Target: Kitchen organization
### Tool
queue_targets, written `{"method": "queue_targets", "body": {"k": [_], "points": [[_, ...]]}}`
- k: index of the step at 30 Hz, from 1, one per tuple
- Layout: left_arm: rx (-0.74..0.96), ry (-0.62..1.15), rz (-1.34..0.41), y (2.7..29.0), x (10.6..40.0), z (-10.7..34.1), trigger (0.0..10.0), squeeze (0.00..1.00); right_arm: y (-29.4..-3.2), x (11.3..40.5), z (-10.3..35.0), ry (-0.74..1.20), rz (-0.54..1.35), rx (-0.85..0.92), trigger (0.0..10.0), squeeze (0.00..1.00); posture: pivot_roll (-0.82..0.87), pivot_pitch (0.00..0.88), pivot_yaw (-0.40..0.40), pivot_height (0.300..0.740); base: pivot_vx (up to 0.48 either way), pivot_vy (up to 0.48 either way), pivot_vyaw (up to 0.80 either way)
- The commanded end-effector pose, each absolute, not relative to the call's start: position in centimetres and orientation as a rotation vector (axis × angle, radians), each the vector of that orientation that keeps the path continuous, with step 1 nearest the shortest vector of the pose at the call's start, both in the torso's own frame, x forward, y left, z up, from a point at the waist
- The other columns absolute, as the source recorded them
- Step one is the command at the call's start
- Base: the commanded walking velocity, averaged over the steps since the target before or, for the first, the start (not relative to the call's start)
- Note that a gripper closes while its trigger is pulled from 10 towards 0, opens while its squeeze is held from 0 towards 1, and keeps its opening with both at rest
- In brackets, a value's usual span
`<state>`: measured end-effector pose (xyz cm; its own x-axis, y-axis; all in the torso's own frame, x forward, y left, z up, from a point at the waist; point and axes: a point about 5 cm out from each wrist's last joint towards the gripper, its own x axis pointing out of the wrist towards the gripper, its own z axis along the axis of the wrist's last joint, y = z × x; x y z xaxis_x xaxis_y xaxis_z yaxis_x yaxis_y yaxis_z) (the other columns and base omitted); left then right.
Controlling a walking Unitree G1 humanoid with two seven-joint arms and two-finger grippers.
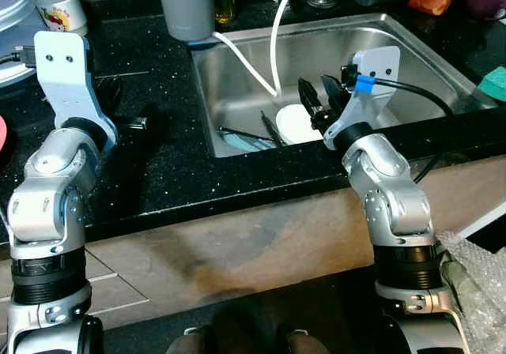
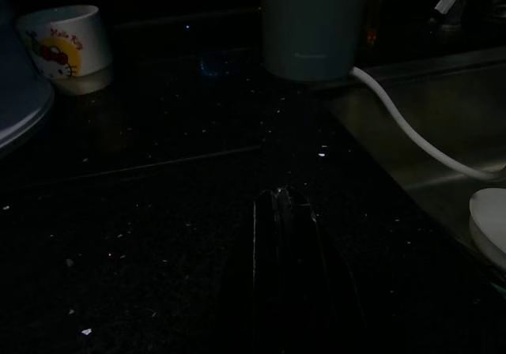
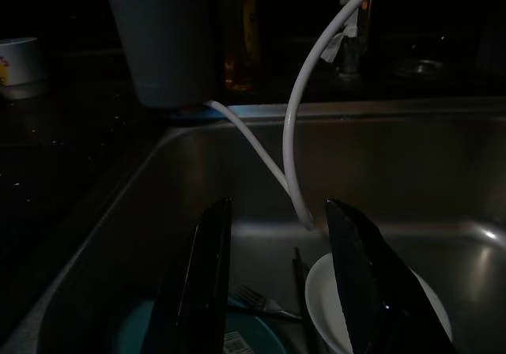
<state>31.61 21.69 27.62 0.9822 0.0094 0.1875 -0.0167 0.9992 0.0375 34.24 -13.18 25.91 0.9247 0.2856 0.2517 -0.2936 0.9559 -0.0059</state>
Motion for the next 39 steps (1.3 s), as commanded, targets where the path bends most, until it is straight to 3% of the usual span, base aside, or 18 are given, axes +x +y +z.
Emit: {"method": "queue_targets", "body": {"k": [1,38,39], "points": [[0.068,-0.199,0.025,21.9,31.3,27.8,10.0,0.00,-12.8,34.0,25.8,-0.250,0.311,0.041,10.0,0.00,0.06,0.237,0.002,0.740,0.000,0.000,0.00],[0.082,-0.172,0.079,22.5,32.1,28.2,10.0,0.00,-13.0,34.5,26.7,-0.286,0.299,0.039,10.0,0.00,0.05,0.177,0.004,0.740,0.000,0.000,0.00],[0.091,-0.166,0.104,22.8,32.1,28.3,10.0,0.15,-13.0,34.5,26.7,-0.287,0.299,0.039,10.0,0.00,0.05,0.175,0.004,0.740,0.000,0.000,0.00]]}}
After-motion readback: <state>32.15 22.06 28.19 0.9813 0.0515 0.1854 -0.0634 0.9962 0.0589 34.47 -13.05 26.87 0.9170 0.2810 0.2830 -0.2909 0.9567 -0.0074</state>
